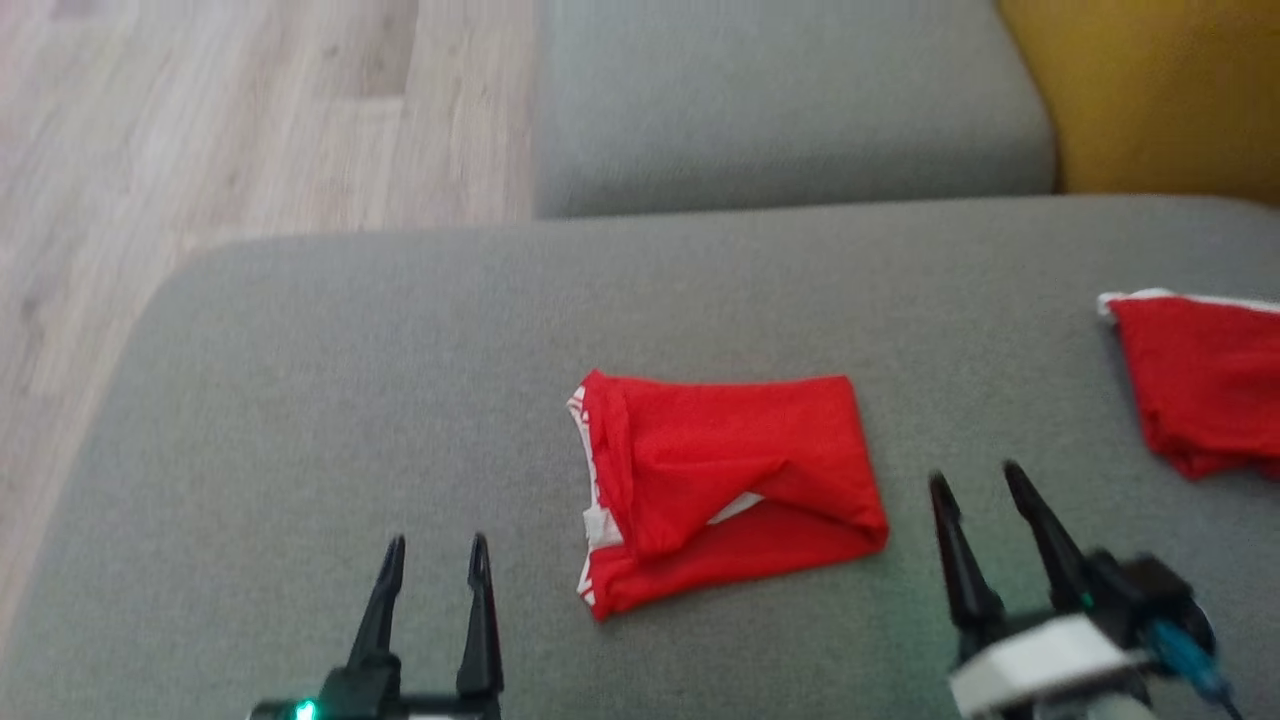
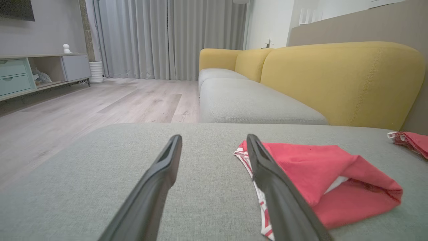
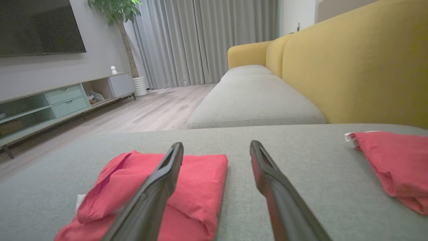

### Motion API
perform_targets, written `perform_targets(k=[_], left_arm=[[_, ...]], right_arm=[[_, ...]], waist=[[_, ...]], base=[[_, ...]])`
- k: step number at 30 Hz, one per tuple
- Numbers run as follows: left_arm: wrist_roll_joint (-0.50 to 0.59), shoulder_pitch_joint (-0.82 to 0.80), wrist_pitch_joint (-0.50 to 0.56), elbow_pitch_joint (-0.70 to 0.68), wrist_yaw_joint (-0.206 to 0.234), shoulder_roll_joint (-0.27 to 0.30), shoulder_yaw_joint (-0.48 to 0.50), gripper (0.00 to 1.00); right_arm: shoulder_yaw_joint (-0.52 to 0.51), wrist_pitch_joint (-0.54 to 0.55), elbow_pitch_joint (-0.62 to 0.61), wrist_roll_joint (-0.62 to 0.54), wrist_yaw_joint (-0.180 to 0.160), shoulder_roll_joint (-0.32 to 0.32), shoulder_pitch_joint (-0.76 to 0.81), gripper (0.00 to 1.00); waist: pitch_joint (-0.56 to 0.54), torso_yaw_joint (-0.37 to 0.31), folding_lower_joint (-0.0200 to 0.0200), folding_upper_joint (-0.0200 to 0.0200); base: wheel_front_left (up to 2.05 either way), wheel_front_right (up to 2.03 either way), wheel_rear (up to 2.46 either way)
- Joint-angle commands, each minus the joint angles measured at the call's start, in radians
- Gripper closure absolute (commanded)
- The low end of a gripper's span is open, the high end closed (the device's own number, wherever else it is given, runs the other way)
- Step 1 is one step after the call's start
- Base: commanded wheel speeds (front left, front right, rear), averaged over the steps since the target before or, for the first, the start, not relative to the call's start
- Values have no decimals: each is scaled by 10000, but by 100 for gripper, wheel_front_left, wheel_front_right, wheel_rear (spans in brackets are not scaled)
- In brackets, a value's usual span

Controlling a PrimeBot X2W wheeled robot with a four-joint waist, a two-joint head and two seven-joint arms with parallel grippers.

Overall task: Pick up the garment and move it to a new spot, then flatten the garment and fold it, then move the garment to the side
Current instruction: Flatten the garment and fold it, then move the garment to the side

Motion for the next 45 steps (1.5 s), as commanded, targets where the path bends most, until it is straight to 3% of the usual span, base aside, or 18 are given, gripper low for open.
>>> perform_targets(k=[1, 11, 33, 40, 45], left_arm=[[2, -236, -93, -242, 82, -64, 435, 0], [230, 201, -93, 108, -68, -64, 650, 0], [336, 321, -93, 116, -76, -64, 697, 0], [519, 102, -93, 23, -140, -64, 550, 0], [527, -12, -93, 56, -170, -64, 410, 0]], right_arm=[[45, -107, -473, -156, 65, -149, 5, 0], [-715, -108, -961, -625, 65, 114, 1669, 0], [-615, -108, -875, -412, 65, 211, 1836, 0], [-446, -108, 613, 682, 65, 94, 571, 0], [156, 72, 2607, 1730, 65, -217, -1161, 0]], waist=[[-242, -83, 2, 0], [-745, -40, 2, 0], [-598, 154, 2, 0], [-25, 675, 2, 0], [427, 1050, 2, 0]], base=[[0, 0, 0], [0, 0, 0], [0, 0, 0], [0, 0, 0], [0, 0, 0]])
